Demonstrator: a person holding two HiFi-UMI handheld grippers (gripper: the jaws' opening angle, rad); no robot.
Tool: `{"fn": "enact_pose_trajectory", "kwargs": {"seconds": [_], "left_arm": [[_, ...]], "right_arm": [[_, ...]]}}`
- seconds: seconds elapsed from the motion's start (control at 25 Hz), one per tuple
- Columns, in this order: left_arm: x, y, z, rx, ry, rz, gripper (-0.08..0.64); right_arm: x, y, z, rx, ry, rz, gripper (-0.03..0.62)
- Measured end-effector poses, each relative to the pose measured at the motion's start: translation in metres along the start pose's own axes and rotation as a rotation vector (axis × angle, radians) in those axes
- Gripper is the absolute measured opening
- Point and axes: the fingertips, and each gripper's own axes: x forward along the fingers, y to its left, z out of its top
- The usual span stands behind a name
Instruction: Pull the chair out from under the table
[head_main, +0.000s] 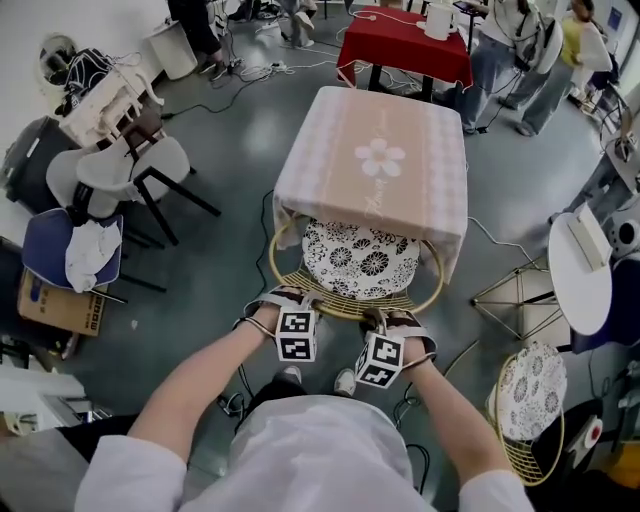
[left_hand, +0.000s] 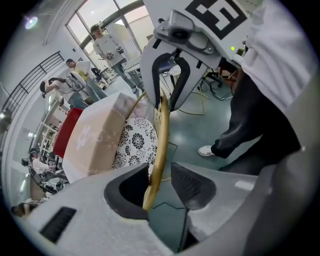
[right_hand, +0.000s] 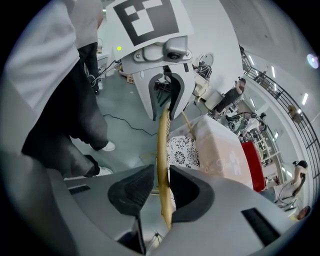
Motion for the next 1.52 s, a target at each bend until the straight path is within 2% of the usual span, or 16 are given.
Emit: {"fn": "enact_pose_trajectory", "kwargs": {"seconds": [0.16,0.44,0.72,1.04,1.52], "left_arm": [[0.005,0.005,0.002,0.042,0.035,0.035,0.093],[0.006,0.003,0.000,0.124,0.066,0.027,0.071],[0.006,0.003,0.000,0.122,0.095,0.043,0.071],[0.001,-0.011,0.002,0.129,0.062,0.043,0.069],[-0.011,-0.043,-0.003,0.148,0.030,0.038,0.067]], "right_arm": [[0.005,0.000,-0.003,-0.030,-0.012,0.020,0.065],[0.009,0.001,-0.001,-0.001,-0.017,0.064,0.055],[0.010,0.003,-0.001,0.011,0.006,0.079,0.051],[0.004,0.012,0.004,-0.005,0.031,0.096,0.049],[-0.008,0.044,0.015,0.030,0.069,0.091,0.051]]}}
